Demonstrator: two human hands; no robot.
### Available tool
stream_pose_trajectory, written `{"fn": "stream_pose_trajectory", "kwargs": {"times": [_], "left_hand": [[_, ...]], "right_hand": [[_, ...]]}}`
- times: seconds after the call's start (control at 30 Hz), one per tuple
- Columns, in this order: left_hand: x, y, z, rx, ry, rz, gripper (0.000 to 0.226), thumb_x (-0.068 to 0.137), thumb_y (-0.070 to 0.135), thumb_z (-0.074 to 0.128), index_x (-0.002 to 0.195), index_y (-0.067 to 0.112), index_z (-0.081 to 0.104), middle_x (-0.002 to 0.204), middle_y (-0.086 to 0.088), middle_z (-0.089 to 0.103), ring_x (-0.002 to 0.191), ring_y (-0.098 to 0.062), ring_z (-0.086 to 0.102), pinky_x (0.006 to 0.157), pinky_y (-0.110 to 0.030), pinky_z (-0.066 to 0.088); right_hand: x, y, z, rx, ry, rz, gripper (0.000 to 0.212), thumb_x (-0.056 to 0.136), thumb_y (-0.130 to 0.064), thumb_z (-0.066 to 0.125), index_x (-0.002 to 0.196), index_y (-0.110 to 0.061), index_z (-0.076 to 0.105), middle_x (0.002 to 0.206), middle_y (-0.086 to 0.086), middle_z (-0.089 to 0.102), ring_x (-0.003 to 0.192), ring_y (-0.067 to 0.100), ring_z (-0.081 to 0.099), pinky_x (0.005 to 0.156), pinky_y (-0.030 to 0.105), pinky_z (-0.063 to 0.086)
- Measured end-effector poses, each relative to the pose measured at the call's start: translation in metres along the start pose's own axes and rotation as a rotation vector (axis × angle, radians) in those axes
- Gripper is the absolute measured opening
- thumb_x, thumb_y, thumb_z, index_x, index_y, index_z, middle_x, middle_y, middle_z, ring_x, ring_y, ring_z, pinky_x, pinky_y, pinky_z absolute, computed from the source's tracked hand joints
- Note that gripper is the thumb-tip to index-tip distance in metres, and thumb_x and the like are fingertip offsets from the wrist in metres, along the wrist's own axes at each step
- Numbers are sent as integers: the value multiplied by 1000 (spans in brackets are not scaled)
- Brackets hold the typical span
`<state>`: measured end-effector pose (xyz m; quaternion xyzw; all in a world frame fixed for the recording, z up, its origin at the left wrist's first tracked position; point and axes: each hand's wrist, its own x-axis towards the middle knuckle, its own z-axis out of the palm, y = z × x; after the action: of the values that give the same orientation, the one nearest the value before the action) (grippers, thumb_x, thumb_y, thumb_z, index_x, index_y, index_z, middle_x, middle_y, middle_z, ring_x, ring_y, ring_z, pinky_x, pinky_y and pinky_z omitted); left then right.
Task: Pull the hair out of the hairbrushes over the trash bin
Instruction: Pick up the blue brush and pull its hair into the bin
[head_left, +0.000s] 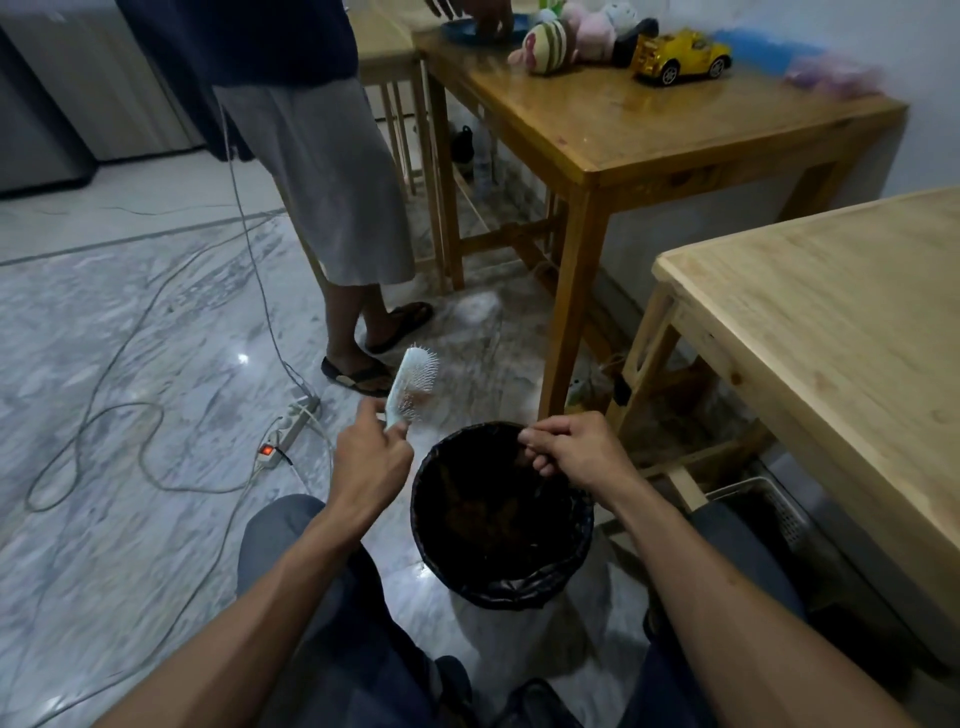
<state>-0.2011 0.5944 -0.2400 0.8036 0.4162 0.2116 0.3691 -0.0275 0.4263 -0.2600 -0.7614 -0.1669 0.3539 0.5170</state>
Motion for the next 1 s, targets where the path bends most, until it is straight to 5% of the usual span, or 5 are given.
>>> {"fn": "stream_pose_trajectory", "kwargs": {"times": [0.2, 0.37, 0.57, 0.87, 1.0], "left_hand": [[-10, 14, 7, 35, -138, 260, 16, 97, 13, 56, 113, 16, 57, 83, 0, 67, 70, -11, 61, 60, -33, 46], [-17, 22, 14, 0, -155, 394, 25, 94, 12, 60, 118, 21, 61, 94, 12, 63, 77, 6, 58, 64, -5, 38], [-4, 11, 4, -46, -65, 232, 20, 96, 18, 59, 117, 21, 60, 96, -1, 63, 73, -10, 60, 61, -24, 43], [-11, -2, 17, 77, -88, 315, 24, 94, 16, 60, 118, 18, 60, 100, -3, 63, 83, -17, 56, 67, -26, 37], [-17, 7, 24, 91, -101, 392, 30, 91, 12, 64, 120, 18, 61, 103, 2, 62, 87, -12, 56, 67, -11, 35]], "right_hand": [[-5, -6, 10, -41, -240, 39, 60, 93, -29, 70, 148, -24, 48, 129, 0, 59, 62, 14, 68, 52, 25, 53], [-13, -16, 21, 199, -419, 33, 37, 89, -30, 73, 125, -26, 68, 109, -3, 72, 60, 12, 58, 51, 21, 44], [-9, -3, 16, 242, -187, -31, 5, 87, -12, 76, 89, -9, 80, 72, 6, 69, 55, 8, 54, 51, 16, 46], [-3, -1, 17, 71, -146, -82, 35, 87, -39, 76, 115, -19, 74, 92, 4, 77, 60, 13, 63, 49, 24, 48], [3, -12, 32, 141, -56, -98, 32, 82, -36, 82, 100, -10, 77, 77, 5, 74, 55, 12, 60, 49, 23, 49]]}}
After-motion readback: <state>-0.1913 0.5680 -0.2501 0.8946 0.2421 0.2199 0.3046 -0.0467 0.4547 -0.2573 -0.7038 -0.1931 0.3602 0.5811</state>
